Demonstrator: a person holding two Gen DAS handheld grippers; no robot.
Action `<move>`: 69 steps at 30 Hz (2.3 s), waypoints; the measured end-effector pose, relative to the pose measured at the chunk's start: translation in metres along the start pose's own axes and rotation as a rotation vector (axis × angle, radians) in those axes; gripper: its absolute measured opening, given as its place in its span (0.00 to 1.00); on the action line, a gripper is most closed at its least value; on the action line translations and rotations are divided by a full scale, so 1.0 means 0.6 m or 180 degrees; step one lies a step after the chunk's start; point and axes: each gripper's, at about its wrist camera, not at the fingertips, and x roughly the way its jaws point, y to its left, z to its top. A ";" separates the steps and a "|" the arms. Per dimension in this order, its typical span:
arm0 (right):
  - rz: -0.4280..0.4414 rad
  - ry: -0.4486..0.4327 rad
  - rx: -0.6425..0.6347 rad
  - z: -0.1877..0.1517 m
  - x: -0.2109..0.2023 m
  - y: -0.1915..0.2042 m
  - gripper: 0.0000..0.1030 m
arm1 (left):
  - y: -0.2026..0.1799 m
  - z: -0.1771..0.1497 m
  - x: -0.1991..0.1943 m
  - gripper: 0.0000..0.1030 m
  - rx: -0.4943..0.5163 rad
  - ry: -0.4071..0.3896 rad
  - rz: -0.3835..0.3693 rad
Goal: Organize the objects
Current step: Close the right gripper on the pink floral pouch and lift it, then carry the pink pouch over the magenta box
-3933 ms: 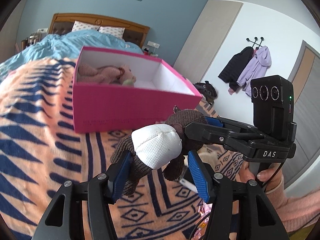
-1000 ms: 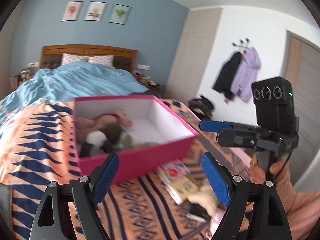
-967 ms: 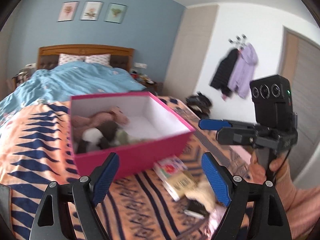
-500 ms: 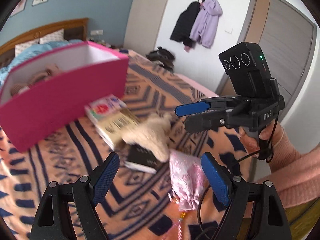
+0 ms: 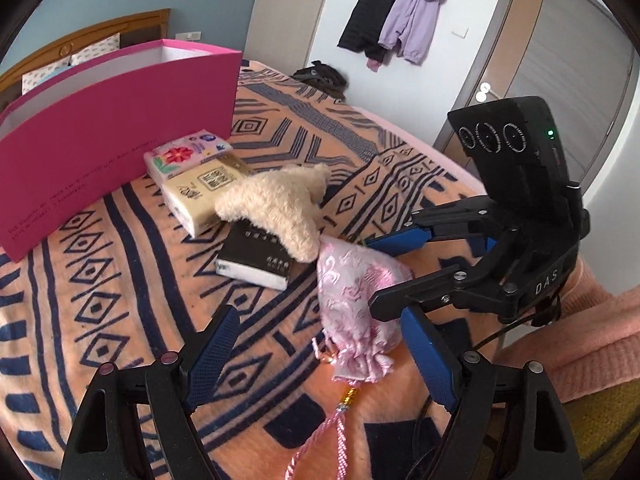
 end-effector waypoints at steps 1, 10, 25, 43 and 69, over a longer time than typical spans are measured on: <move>-0.0015 0.0003 -0.0006 -0.002 0.002 0.003 0.61 | 0.001 -0.002 0.000 0.81 -0.0013 0.0011 -0.0003; 0.0062 -0.0137 -0.0037 0.006 0.000 0.018 0.24 | -0.002 -0.013 0.002 0.81 -0.0033 0.0080 -0.0129; 0.0182 -0.0534 -0.0465 0.073 -0.048 0.083 0.20 | 0.000 0.017 -0.046 0.46 0.0032 -0.0205 -0.0091; -0.0116 -0.0976 -0.1002 0.256 -0.086 0.090 0.19 | 0.067 0.179 -0.091 0.42 -0.0033 -0.0780 0.0293; -0.0566 -0.1122 -0.1067 0.487 -0.060 -0.003 0.19 | 0.200 0.388 -0.031 0.42 -0.0323 -0.0840 0.0770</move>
